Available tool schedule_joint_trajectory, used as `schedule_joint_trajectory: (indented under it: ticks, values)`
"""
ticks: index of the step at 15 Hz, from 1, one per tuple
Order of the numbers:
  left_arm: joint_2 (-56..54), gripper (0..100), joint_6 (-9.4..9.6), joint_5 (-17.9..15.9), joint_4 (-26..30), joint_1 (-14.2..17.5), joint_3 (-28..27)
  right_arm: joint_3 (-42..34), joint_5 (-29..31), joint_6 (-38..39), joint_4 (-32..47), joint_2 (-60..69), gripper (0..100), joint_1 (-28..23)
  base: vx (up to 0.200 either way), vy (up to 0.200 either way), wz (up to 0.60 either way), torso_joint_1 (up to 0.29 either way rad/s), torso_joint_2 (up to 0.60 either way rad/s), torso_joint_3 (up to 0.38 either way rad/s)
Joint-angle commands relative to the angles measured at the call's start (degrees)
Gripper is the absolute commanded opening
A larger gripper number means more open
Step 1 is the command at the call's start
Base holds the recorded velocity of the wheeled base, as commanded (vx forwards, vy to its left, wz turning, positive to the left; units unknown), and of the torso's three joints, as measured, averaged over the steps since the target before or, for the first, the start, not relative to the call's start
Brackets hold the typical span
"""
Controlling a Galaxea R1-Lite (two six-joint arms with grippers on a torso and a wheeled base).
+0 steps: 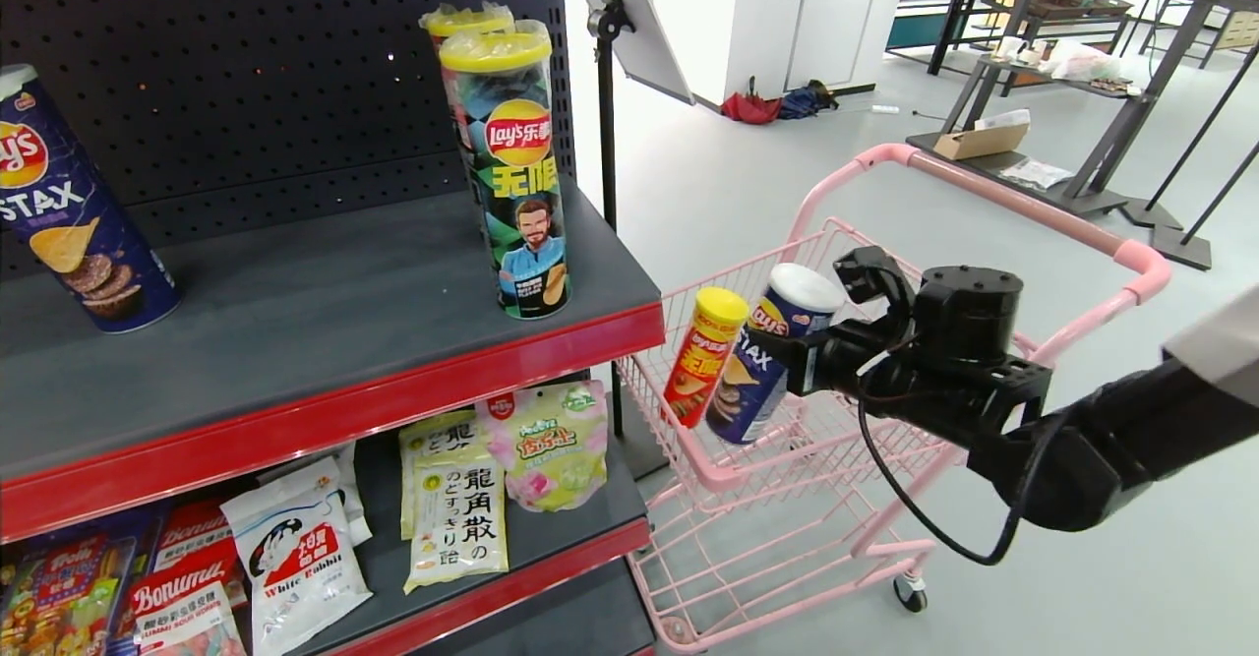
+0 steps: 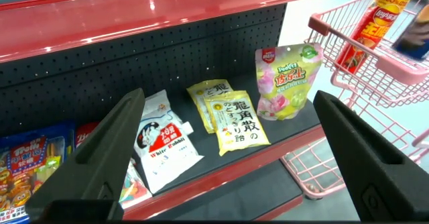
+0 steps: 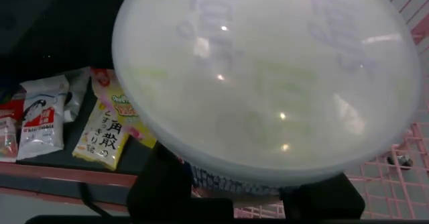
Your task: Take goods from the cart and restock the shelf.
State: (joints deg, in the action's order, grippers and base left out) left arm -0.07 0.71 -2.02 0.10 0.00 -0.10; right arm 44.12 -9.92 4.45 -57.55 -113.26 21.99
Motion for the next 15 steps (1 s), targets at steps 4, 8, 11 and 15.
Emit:
schedule_joint_trajectory:
  ticks: [4,8,11,15]
  values:
    - [0.1,100,-0.09,0.0,0.0,-0.1,0.0,3.6,4.6,-4.6,35.5,39.4,0,-2.7,0.0,0.0,0.0,0.0,0.0,0.0]
    - [0.1,100,-0.09,-0.1,0.0,0.0,0.0,0.7,10.1,-5.8,64.6,63.7,0,-5.9,0.0,0.0,0.0,0.0,0.0,0.0]
    - [0.1,100,-0.09,-0.1,0.0,0.0,0.0,-7.9,10.2,-6.6,66.9,74.8,0,-12.9,0.0,0.0,0.0,0.0,0.0,0.0]
    - [0.1,100,-0.09,0.0,0.0,0.0,0.0,-14.2,10.1,-10.0,69.9,83.5,0,-17.4,0.0,0.0,0.0,0.0,0.0,0.0]
